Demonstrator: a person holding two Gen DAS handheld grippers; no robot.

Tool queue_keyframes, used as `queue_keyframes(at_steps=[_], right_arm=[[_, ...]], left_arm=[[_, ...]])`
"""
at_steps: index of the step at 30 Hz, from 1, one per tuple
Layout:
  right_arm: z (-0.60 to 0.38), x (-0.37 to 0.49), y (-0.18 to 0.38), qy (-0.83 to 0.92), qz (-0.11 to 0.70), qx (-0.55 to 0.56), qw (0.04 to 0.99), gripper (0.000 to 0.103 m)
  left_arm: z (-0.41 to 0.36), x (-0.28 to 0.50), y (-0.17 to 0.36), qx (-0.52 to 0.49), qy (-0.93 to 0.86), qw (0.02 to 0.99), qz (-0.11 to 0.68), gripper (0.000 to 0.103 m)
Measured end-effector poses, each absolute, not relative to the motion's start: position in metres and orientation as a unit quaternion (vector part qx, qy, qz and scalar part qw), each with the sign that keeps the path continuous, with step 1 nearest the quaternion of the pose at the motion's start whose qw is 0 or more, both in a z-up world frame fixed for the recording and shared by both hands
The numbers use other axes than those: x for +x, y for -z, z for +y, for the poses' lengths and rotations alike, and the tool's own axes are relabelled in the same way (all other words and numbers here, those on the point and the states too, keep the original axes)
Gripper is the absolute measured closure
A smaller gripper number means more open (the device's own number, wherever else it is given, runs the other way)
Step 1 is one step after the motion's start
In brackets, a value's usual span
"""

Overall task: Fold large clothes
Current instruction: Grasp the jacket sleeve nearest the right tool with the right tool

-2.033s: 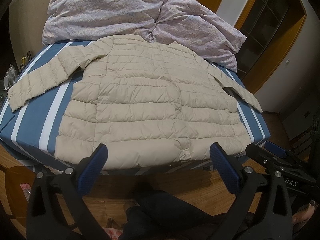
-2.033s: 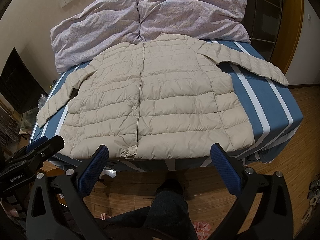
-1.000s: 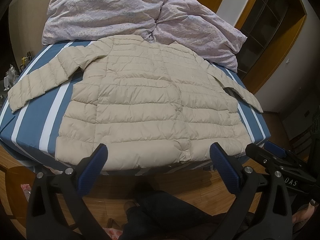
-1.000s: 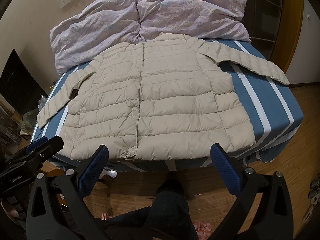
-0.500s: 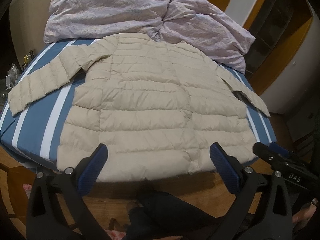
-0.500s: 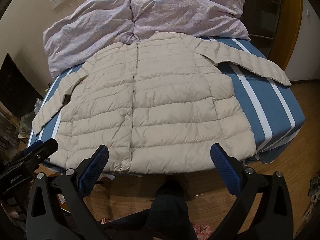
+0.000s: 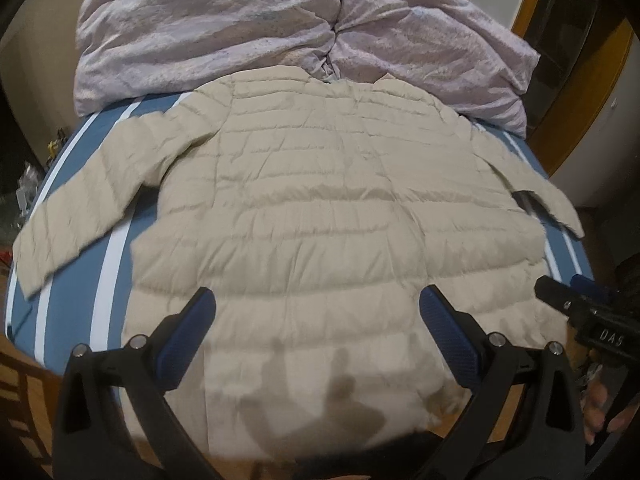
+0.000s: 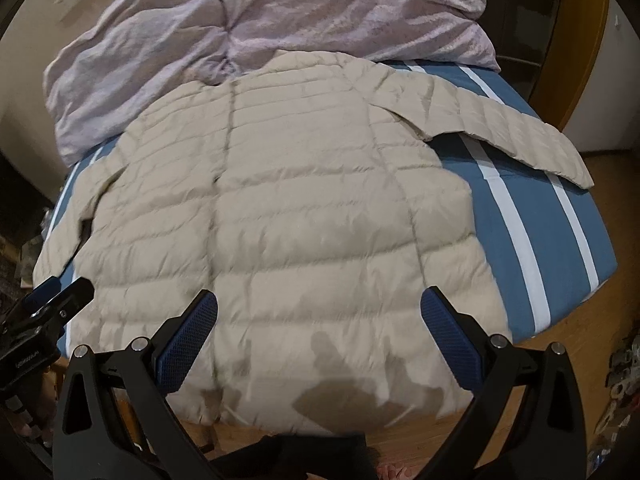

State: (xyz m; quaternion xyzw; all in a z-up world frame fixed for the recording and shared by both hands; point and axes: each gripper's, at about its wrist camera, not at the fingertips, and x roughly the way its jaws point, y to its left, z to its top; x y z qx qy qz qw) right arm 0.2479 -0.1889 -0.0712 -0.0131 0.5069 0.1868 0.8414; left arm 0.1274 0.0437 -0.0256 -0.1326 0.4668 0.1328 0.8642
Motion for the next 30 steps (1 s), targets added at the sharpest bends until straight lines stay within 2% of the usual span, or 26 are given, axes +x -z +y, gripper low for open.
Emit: queue_keyframes(at_steps=[6, 11, 15, 23, 30], right_arm=[[-0.201, 0.314, 0.088, -0.151, 0.524, 0.012, 0.838, 0.001], [-0.248, 0.382, 0.101, -0.076, 0.544, 0.07, 0.833, 0.002], [-0.306, 0.425, 0.118, -0.008, 0.565, 0.153, 0.811, 0.013], [-0.412, 0.468, 0.147, 0.107, 0.557, 0.323, 0.757, 0.028], [-0.468, 0.479, 0.159, 0.183, 0.523, 0.389, 0.736, 0.039]], left_arm=[[0.058, 0.183, 0.043, -0.107, -0.141, 0.852, 0.493, 0.002], [0.072, 0.221, 0.065, -0.098, -0.151, 0.835, 0.519, 0.002], [0.079, 0.242, 0.077, -0.099, -0.153, 0.827, 0.532, 0.002], [0.089, 0.265, 0.088, -0.106, -0.153, 0.817, 0.545, 0.002], [0.098, 0.278, 0.092, -0.12, -0.141, 0.815, 0.549, 0.002]])
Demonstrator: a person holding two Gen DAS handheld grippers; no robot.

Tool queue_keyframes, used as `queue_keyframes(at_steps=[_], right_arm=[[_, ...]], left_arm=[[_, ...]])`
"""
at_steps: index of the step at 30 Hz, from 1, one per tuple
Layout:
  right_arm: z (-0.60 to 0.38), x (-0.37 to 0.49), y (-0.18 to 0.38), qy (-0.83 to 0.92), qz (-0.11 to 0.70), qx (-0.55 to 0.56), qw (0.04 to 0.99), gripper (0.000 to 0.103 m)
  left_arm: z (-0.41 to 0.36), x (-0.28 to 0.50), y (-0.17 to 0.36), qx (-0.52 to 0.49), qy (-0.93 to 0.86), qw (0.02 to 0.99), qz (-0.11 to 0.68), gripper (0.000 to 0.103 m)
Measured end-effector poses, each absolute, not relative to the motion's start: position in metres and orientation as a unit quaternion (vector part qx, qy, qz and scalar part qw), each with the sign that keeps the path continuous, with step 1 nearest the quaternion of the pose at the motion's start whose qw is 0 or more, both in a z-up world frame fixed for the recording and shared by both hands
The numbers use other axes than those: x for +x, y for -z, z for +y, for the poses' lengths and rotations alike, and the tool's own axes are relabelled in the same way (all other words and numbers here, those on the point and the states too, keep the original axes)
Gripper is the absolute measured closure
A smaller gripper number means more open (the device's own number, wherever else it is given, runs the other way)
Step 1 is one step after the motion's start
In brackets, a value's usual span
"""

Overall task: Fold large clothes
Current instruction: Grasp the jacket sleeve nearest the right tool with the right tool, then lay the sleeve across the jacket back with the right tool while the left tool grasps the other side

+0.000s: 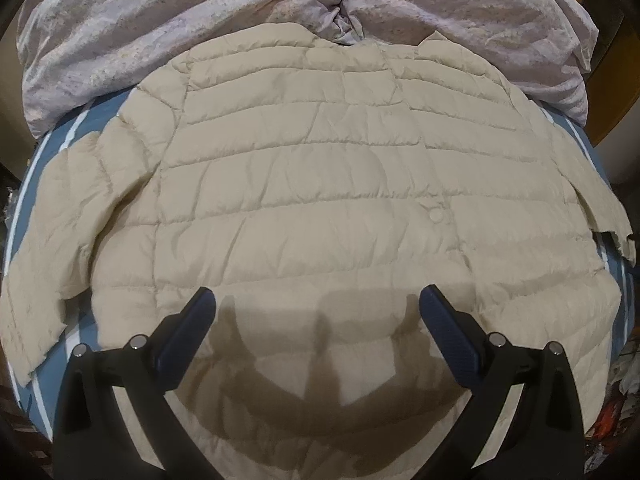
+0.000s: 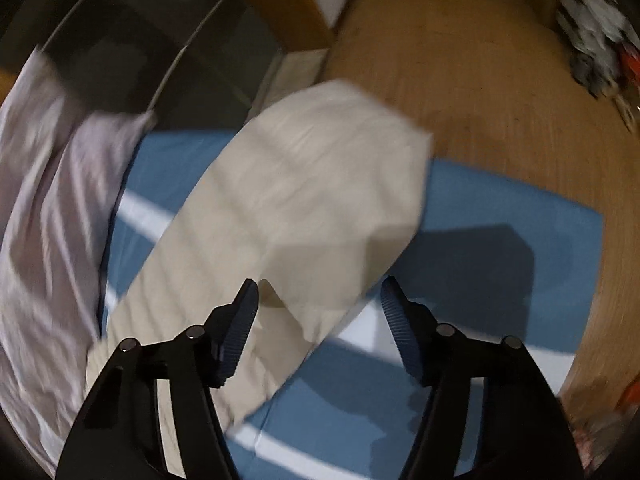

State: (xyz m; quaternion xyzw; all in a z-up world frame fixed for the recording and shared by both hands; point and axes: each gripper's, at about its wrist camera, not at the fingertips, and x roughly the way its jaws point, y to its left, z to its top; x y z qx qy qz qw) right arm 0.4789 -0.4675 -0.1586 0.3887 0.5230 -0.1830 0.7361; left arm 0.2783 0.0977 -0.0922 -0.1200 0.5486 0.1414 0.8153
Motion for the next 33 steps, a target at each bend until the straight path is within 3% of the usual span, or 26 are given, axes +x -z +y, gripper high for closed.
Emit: queue_keyframes(at_steps=[7, 10, 12, 15, 25, 33], right_arm=[[-0.484, 0.489, 0.159, 0.201, 0.5, 0.38, 0.751, 0.046], [-0.493, 0.489, 0.16, 0.199, 0.491, 0.381, 0.758, 0.063], [-0.494, 0.491, 0.161, 0.194, 0.488, 0.385, 0.759, 0.084], [-0.491, 0.492, 0.152, 0.187, 0.476, 0.368, 0.776, 0.095], [-0.405, 0.525, 0.081, 0.042, 0.429, 0.271, 0.861, 0.098], [-0.26, 0.531, 0.067, -0.162, 0.474, 0.227, 0.835, 0.099]], left_arm=[[0.095, 0.29, 0.094, -0.126, -0.131, 0.82, 0.543, 0.002], [0.094, 0.292, 0.097, -0.125, -0.133, 0.818, 0.545, 0.002], [0.093, 0.293, 0.099, -0.124, -0.135, 0.817, 0.546, 0.002], [0.093, 0.292, 0.099, -0.128, -0.136, 0.817, 0.546, 0.002], [0.119, 0.288, 0.095, -0.198, -0.143, 0.824, 0.512, 0.002], [0.135, 0.296, 0.094, -0.259, -0.132, 0.815, 0.502, 0.002]])
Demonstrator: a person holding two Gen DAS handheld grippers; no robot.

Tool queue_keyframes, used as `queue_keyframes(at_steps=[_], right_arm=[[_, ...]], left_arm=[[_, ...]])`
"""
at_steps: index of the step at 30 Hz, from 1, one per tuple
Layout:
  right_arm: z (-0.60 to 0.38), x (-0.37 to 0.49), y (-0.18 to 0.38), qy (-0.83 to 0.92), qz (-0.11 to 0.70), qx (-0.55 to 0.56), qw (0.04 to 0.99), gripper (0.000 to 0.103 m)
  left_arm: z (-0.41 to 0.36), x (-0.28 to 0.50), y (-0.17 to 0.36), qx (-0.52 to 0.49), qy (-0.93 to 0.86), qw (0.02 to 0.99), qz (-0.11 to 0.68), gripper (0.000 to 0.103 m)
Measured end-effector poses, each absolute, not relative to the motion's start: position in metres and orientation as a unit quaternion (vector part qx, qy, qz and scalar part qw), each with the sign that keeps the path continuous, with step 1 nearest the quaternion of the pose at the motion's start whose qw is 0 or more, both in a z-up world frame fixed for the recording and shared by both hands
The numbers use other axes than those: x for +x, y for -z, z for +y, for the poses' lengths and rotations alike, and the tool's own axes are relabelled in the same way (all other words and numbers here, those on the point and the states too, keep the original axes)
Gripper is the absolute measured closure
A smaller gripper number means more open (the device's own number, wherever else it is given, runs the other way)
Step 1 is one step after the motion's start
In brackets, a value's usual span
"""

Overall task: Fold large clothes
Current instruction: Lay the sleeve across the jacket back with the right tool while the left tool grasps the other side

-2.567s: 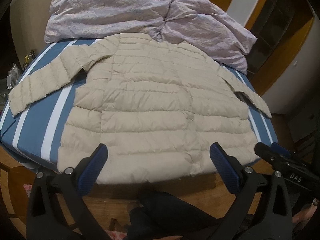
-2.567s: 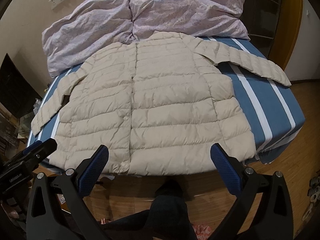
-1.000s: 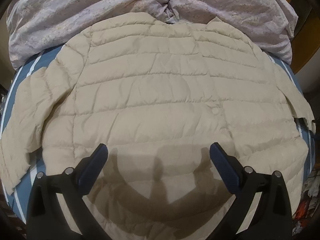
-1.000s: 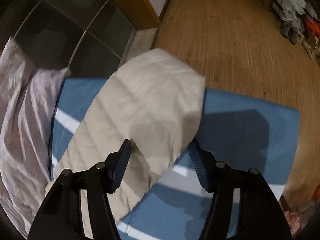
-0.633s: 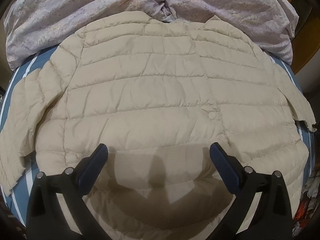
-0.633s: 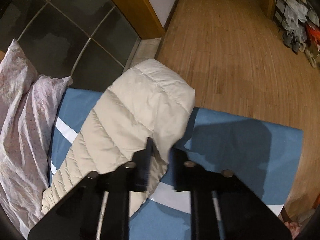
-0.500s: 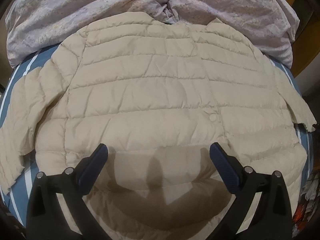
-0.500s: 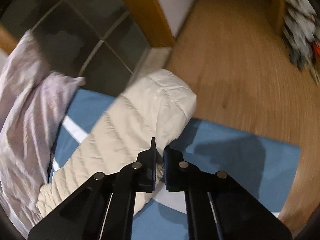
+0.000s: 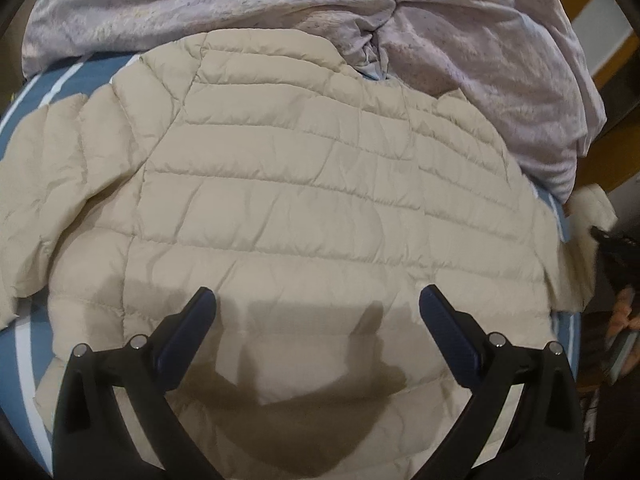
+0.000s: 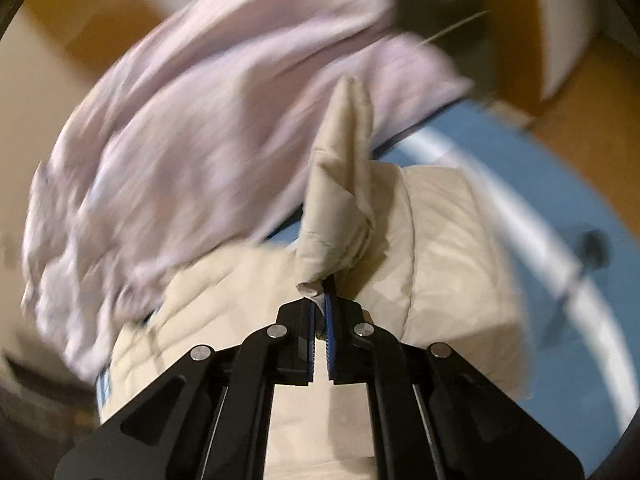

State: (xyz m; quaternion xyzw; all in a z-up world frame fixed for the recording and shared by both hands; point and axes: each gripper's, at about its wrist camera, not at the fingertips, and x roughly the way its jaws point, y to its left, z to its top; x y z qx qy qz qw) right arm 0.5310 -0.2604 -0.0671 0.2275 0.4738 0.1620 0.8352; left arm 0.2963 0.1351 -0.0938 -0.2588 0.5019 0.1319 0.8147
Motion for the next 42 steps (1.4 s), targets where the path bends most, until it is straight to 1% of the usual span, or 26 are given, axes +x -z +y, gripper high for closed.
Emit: queue_keyframes(at_steps=[3, 5, 9, 13, 19, 25, 27, 28, 29, 30, 31, 32, 34, 35, 36, 37, 38, 39, 42], right_arm=[[-0.196, 0.514, 0.073, -0.236, 0.501, 0.201, 0.808, 0.099], [-0.16, 0.5, 0.079, -0.275, 0.519, 0.185, 0.788, 0.099], [-0.105, 0.466, 0.09, -0.327, 0.543, 0.144, 0.76, 0.099], [-0.077, 0.441, 0.104, -0.354, 0.558, 0.118, 0.742, 0.099], [-0.044, 0.426, 0.113, -0.37, 0.565, 0.079, 0.733, 0.099], [-0.028, 0.414, 0.113, -0.38, 0.562, 0.041, 0.734, 0.099], [-0.028, 0.41, 0.11, -0.383, 0.558, 0.034, 0.735, 0.099], [-0.027, 0.408, 0.108, -0.385, 0.557, 0.031, 0.736, 0.099], [-0.025, 0.407, 0.107, -0.385, 0.555, 0.028, 0.737, 0.099], [-0.023, 0.405, 0.106, -0.385, 0.553, 0.022, 0.739, 0.099], [-0.023, 0.404, 0.105, -0.384, 0.552, 0.019, 0.74, 0.099], [-0.022, 0.402, 0.103, -0.383, 0.55, 0.012, 0.742, 0.098], [-0.024, 0.399, 0.1, -0.382, 0.544, 0.002, 0.747, 0.097], [-0.024, 0.398, 0.098, -0.381, 0.542, -0.001, 0.749, 0.094], [-0.027, 0.397, 0.096, -0.38, 0.541, -0.003, 0.75, 0.083], [-0.03, 0.397, 0.093, -0.377, 0.538, -0.004, 0.754, 0.074], [-0.036, 0.396, 0.088, -0.373, 0.527, -0.001, 0.764, 0.058], [-0.042, 0.395, 0.084, -0.366, 0.513, 0.001, 0.777, 0.051], [-0.056, 0.397, 0.078, -0.335, 0.484, -0.012, 0.808, 0.051]], left_arm=[[0.139, 0.301, 0.092, -0.278, -0.126, 0.812, 0.497, 0.004], [0.141, 0.305, 0.091, -0.29, -0.12, 0.811, 0.494, 0.01], [0.143, 0.311, 0.09, -0.31, -0.113, 0.808, 0.488, 0.011], [0.142, 0.32, 0.087, -0.324, -0.104, 0.808, 0.481, 0.011], [0.14, 0.336, 0.082, -0.344, -0.088, 0.807, 0.471, 0.011], [0.135, 0.356, 0.081, -0.355, -0.073, 0.803, 0.473, 0.021], [0.134, 0.36, 0.084, -0.358, -0.074, 0.798, 0.478, 0.026], [0.134, 0.363, 0.088, -0.361, -0.076, 0.794, 0.483, 0.032], [0.134, 0.365, 0.091, -0.363, -0.079, 0.79, 0.487, 0.042], [0.134, 0.367, 0.095, -0.364, -0.083, 0.787, 0.491, 0.048], [0.133, 0.369, 0.099, -0.362, -0.085, 0.784, 0.496, 0.061], [0.133, 0.37, 0.102, -0.36, -0.086, 0.783, 0.5, 0.079], [0.131, 0.373, 0.106, -0.342, -0.095, 0.785, 0.507, 0.09], [0.131, 0.374, 0.106, -0.331, -0.101, 0.789, 0.508, 0.094], [0.131, 0.373, 0.106, -0.322, -0.105, 0.792, 0.507, 0.094], [0.132, 0.373, 0.105, -0.309, -0.112, 0.798, 0.506, 0.094], [0.133, 0.372, 0.105, -0.3, -0.117, 0.801, 0.505, 0.094], [0.135, 0.371, 0.105, -0.293, -0.123, 0.803, 0.504, 0.094], [0.14, 0.368, 0.107, -0.279, -0.137, 0.806, 0.505, 0.094]])
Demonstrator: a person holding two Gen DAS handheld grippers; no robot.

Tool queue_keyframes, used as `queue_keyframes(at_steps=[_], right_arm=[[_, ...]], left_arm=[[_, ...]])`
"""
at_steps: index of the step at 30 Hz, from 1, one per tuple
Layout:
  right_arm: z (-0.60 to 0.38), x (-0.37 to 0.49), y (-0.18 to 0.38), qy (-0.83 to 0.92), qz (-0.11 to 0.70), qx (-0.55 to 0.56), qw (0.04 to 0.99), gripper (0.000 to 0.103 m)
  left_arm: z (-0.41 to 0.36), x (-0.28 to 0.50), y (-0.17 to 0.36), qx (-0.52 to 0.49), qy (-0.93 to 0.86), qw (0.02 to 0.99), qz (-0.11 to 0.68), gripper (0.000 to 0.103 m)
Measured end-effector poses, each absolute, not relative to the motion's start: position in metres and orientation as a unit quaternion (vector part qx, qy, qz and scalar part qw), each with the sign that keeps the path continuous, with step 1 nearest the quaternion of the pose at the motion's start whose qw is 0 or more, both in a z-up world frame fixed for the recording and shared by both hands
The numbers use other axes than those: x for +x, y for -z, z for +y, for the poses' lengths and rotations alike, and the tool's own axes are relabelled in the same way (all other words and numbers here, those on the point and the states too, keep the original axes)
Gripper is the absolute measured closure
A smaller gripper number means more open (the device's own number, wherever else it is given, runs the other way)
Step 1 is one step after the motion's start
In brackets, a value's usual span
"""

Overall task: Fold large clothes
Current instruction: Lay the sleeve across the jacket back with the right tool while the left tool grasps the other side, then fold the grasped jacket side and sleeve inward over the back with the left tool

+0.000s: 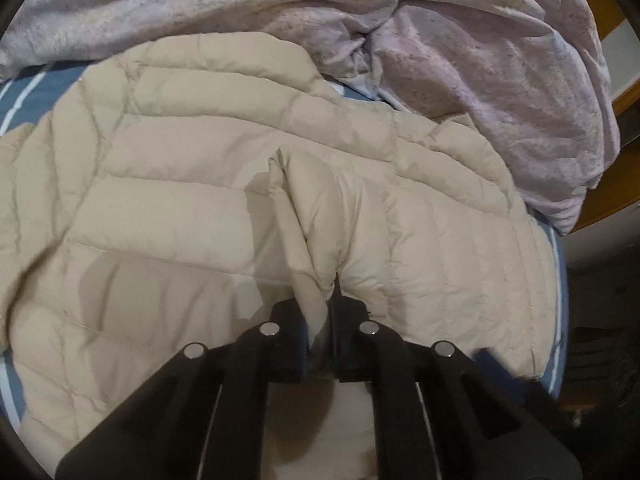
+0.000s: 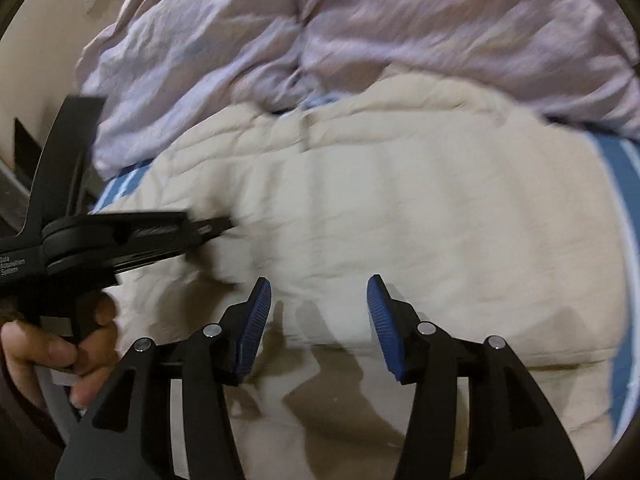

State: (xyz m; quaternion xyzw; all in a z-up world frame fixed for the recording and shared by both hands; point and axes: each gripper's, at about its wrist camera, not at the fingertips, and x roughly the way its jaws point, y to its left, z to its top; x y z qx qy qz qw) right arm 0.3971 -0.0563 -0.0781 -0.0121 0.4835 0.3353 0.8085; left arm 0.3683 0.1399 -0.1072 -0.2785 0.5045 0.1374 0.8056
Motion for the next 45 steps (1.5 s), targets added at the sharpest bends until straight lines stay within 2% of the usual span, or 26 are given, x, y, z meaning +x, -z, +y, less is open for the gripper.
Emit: queue_keyframes(at_steps=[7, 13, 15, 17, 19, 22, 23, 24, 29, 40, 45], right_arm=[[-0.068, 0.409, 0.105, -0.246, 0.496, -0.065, 0.83, 0.051], [-0.056, 0.398, 0.117, -0.231, 0.473, -0.125, 0.841, 0.05], [-0.054, 0.397, 0.118, -0.23, 0.468, -0.131, 0.843, 0.05], [-0.055, 0.398, 0.118, -0.231, 0.472, -0.131, 0.84, 0.05], [-0.055, 0.399, 0.117, -0.232, 0.478, -0.133, 0.837, 0.048], [-0.058, 0.401, 0.112, -0.225, 0.495, -0.125, 0.83, 0.042], [-0.059, 0.399, 0.109, -0.221, 0.497, -0.122, 0.83, 0.035], [-0.061, 0.398, 0.106, -0.217, 0.497, -0.118, 0.832, 0.027], [-0.067, 0.378, 0.085, -0.212, 0.48, -0.11, 0.844, 0.022], [-0.047, 0.328, 0.081, -0.251, 0.48, -0.122, 0.832, 0.021], [-0.042, 0.312, 0.077, -0.264, 0.475, -0.128, 0.829, 0.021]], left_arm=[[0.137, 0.365, 0.117, -0.232, -0.16, 0.815, 0.506, 0.087], [0.128, 0.364, 0.122, -0.184, -0.171, 0.83, 0.498, 0.083], [0.128, 0.361, 0.12, -0.181, -0.175, 0.83, 0.498, 0.076], [0.132, 0.353, 0.114, -0.189, -0.182, 0.828, 0.496, 0.063], [0.139, 0.34, 0.107, -0.198, -0.187, 0.83, 0.487, 0.056], [0.154, 0.312, 0.094, -0.191, -0.21, 0.833, 0.475, 0.051], [0.161, 0.301, 0.09, -0.19, -0.219, 0.833, 0.471, 0.049], [0.168, 0.293, 0.086, -0.19, -0.227, 0.832, 0.469, 0.049], [0.225, 0.22, 0.073, -0.209, -0.297, 0.815, 0.452, 0.048], [0.355, 0.026, 0.088, -0.278, -0.483, 0.703, 0.442, 0.049], [0.382, -0.017, 0.098, -0.312, -0.521, 0.664, 0.435, 0.049]])
